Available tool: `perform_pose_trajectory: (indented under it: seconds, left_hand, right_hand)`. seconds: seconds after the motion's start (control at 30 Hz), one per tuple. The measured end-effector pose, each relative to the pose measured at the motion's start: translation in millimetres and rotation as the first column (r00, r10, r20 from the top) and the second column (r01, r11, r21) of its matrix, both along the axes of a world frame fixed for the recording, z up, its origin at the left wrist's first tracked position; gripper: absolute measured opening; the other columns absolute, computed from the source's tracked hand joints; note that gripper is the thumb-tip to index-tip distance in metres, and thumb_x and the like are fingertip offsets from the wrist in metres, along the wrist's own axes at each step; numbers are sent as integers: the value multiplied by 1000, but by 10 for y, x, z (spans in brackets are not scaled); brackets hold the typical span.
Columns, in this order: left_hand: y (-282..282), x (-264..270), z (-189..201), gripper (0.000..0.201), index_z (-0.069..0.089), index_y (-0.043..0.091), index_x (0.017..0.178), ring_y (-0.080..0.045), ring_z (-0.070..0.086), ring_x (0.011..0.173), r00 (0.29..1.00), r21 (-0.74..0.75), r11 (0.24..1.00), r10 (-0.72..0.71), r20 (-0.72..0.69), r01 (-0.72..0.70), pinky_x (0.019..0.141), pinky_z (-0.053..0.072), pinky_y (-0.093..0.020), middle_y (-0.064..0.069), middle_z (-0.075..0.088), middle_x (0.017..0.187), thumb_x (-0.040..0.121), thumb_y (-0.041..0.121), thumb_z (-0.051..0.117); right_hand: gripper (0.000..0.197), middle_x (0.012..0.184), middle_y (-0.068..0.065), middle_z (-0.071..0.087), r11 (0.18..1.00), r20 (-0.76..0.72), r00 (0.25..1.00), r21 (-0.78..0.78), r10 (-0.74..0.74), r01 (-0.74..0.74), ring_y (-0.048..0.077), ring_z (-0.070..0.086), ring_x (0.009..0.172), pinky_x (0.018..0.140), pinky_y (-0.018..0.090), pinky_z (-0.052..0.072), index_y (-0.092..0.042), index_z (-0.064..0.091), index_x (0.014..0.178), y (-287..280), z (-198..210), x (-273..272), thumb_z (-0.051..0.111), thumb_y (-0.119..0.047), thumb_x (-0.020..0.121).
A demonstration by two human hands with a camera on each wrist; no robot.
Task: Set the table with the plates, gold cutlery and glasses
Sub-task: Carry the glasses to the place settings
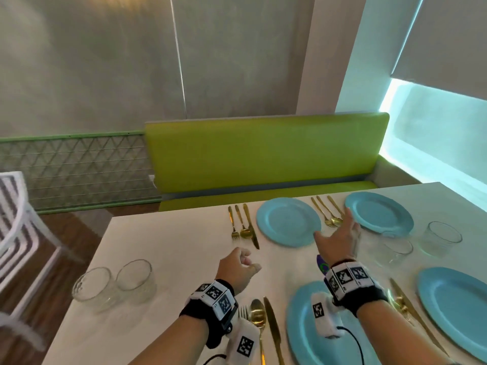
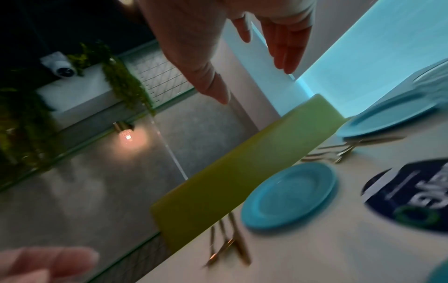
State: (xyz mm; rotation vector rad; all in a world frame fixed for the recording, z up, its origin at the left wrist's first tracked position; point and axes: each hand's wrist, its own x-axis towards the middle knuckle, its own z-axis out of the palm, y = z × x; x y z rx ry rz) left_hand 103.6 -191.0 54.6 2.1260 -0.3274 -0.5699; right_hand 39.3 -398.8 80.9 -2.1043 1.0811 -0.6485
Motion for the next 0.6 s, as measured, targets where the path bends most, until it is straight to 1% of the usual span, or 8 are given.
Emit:
perform_pose_trajectory:
  seconds: [0.07, 0.17, 0.23, 0.3, 0.37, 0.43, 0.5, 0.6]
  left_hand:
    - [361, 41, -86, 29, 55, 16, 111, -15, 59, 92, 999, -9, 999, 37, -24, -38, 85, 47, -24, 4, 60, 96, 86, 26, 65]
    - [940, 101, -269, 13, 56, 21, 85, -16, 59, 81, 995, 41, 995, 89, -47, -87, 84, 50, -28, 3, 60, 86, 83, 27, 67]
    - [1338, 154, -403, 21, 52, 23, 70, -17, 57, 77, 993, 157, 985, 81, -87, -66, 76, 48, -26, 5, 58, 77, 83, 30, 67]
    - [1746, 226, -533, 28, 53, 17, 65, -19, 56, 78, 978, 320, 947, 87, -191, -21, 70, 43, -24, 1, 57, 73, 85, 35, 63]
    - [2141, 325, -675, 32, 58, 12, 69, -22, 64, 88, 945, 432, 901, 180, -272, -47, 67, 41, -23, -4, 63, 83, 83, 40, 63]
    - [2481, 406, -756, 40, 66, 7, 92, -26, 66, 105, 927, 489, 864, 274, -255, -121, 70, 43, -24, -8, 69, 104, 80, 45, 65]
    - [2724, 491, -788, 65, 53, 1, 122, -28, 59, 116, 911, 495, 836, 368, -185, -238, 84, 46, -28, -14, 61, 125, 79, 48, 67]
    - [2920, 626, -803, 88, 31, -4, 138, -31, 46, 129, 864, 356, 833, 489, -118, -423, 100, 39, -34, -20, 46, 140, 76, 41, 74]
  right_hand:
    - [80, 142, 18, 36, 994, -32, 994, 35, 104, -103, 35, 32, 131, 109, 44, 29, -11, 23, 146, 503, -25, 132, 69, -12, 79]
    - [68, 137, 15, 41, 962, -93, 960, 88, 265, -258, 31, 39, 127, 106, 39, 34, -13, 34, 141, 1234, -180, 334, 65, -12, 81]
    - [62, 137, 12, 44, 925, -157, 915, 145, 371, -350, 28, 42, 126, 104, 34, 36, -15, 40, 137, 1679, -345, 476, 65, -14, 80]
    - [61, 137, 10, 44, 877, -236, 850, 235, 471, -420, 25, 43, 126, 103, 32, 38, -16, 41, 136, 2086, -516, 616, 65, -17, 80]
    - [65, 137, 9, 45, 825, -287, 783, 325, 552, -463, 23, 45, 125, 103, 31, 41, -17, 39, 136, 2426, -672, 736, 68, -20, 78]
    - [73, 136, 8, 46, 779, -305, 732, 401, 610, -482, 23, 47, 124, 101, 30, 43, -18, 38, 138, 2691, -787, 834, 74, -24, 74]
    - [84, 137, 8, 46, 747, -316, 693, 446, 648, -494, 23, 46, 125, 101, 30, 44, -19, 34, 140, 2887, -882, 929, 78, -28, 70]
    - [97, 141, 8, 43, 727, -301, 681, 463, 667, -507, 24, 45, 127, 103, 31, 43, -19, 28, 144, 3061, -991, 1069, 83, -29, 65]
